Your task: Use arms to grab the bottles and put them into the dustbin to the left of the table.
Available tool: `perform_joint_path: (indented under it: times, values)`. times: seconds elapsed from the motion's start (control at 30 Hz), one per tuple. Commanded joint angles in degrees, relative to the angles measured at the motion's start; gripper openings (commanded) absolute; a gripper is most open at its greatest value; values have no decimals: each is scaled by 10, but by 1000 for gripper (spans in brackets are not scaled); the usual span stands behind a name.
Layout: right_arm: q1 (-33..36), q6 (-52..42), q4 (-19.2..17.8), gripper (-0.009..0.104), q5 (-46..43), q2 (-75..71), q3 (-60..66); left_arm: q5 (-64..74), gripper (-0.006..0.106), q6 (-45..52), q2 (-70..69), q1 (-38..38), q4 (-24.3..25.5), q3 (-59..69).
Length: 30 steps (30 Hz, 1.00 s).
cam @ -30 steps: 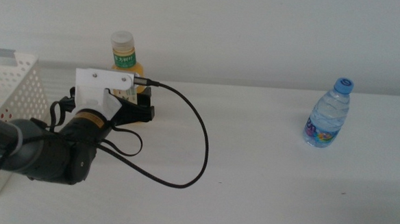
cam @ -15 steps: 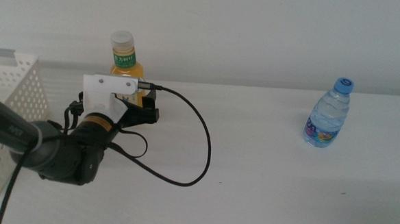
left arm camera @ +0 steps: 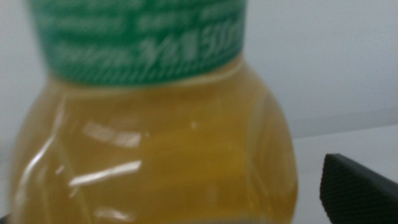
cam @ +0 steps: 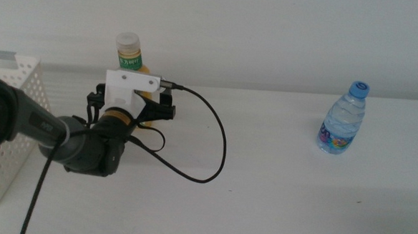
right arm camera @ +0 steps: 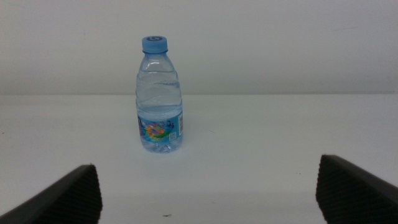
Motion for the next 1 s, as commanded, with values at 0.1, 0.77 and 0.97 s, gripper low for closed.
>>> perform_joint_path:
  times: [0.1, 0.77, 0.97]
  values:
    - [-3, -1, -4, 92, -3, -3, 25, -2, 94, 14, 18, 2, -16, -24]
    - [-3, -1, -4, 92, -3, -3, 25, 0, 4, 5, -46, 18, -92, 23]
    - [-3, -1, -4, 92, -3, -3, 25, 209, -2, 129, -239, 8, -109, 118]
